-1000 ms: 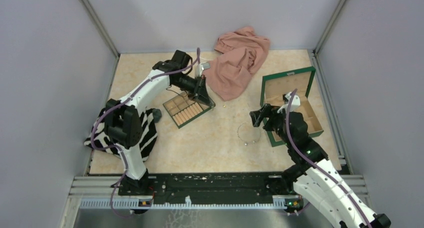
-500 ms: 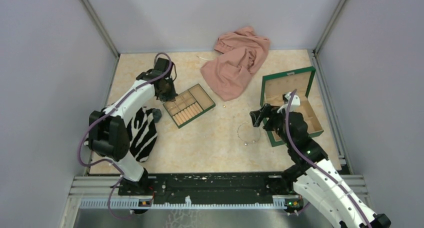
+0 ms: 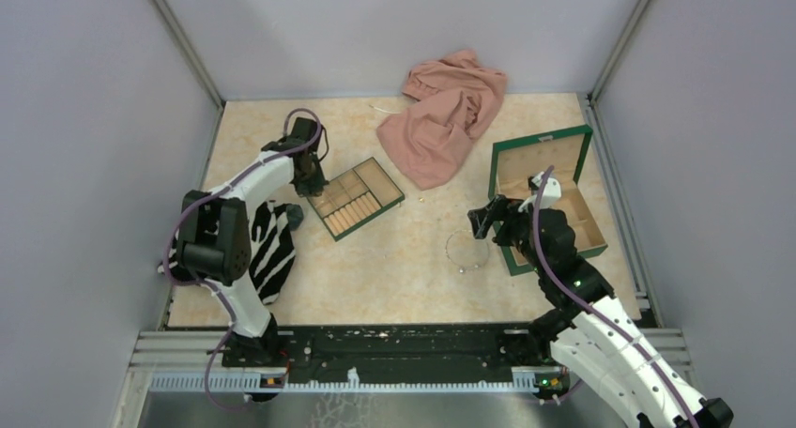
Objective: Organize the mixed jewelry
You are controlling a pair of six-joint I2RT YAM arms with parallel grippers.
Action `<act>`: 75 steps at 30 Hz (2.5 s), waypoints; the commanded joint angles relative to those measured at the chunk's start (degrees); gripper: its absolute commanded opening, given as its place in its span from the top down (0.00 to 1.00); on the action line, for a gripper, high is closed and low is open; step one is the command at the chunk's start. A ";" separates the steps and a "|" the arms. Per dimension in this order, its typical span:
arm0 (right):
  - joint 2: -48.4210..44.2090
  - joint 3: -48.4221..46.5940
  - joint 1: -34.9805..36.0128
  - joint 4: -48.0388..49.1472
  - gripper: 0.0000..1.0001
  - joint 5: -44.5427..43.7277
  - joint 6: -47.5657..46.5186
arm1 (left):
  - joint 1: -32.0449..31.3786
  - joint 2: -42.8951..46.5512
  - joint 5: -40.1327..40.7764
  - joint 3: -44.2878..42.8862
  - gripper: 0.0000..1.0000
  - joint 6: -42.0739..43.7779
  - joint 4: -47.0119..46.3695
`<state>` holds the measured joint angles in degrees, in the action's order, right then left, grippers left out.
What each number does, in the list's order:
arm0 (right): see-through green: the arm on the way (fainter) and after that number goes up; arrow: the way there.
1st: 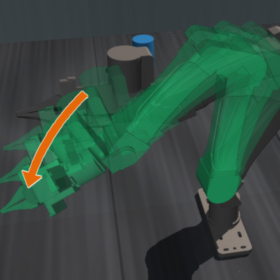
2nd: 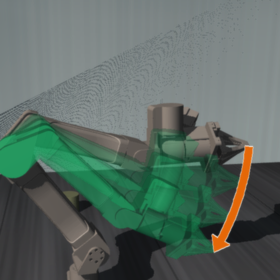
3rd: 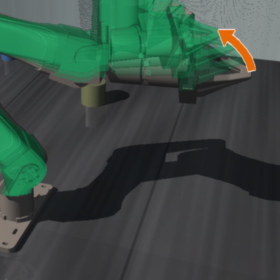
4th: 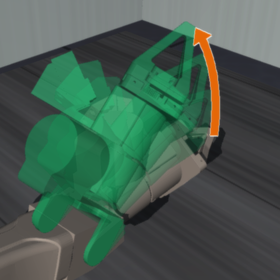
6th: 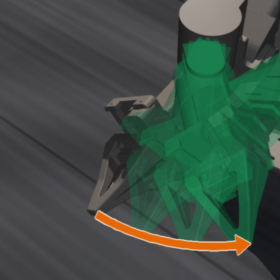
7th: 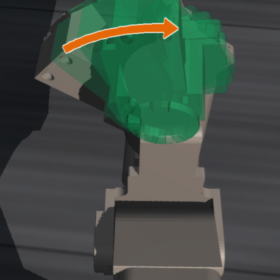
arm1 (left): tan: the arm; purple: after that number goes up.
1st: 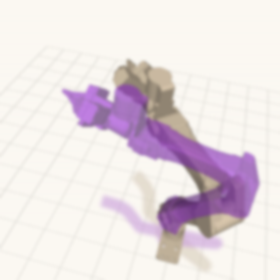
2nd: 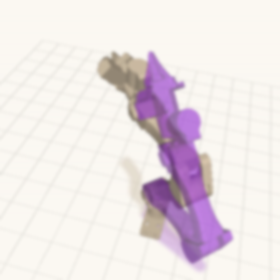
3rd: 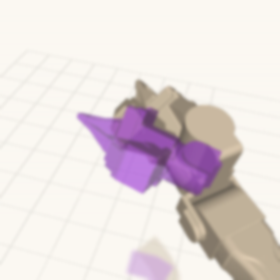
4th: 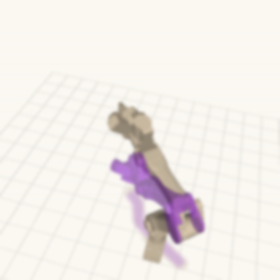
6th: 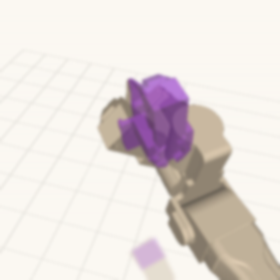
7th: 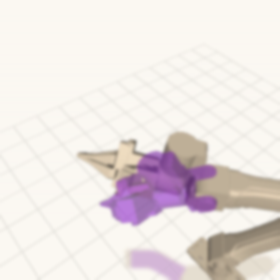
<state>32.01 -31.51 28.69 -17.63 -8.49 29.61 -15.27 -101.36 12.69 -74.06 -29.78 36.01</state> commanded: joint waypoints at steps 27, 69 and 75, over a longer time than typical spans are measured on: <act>-0.32 -1.46 -0.47 0.11 0.14 -0.15 0.03 | 1.21 1.43 0.73 -1.71 0.68 -2.14 0.11; -0.51 -4.43 -0.47 -3.90 0.14 -1.37 -0.59 | -32.28 -28.85 6.28 -33.27 0.60 3.59 -0.49; -0.54 -4.14 -0.47 -3.83 0.14 -1.53 -0.24 | -32.28 -29.69 7.53 -33.03 0.60 3.66 -0.11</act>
<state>31.66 -32.77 28.69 -22.55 -9.17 29.58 -47.75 -129.80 18.28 -105.65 -25.80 34.81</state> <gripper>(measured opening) 0.860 0.400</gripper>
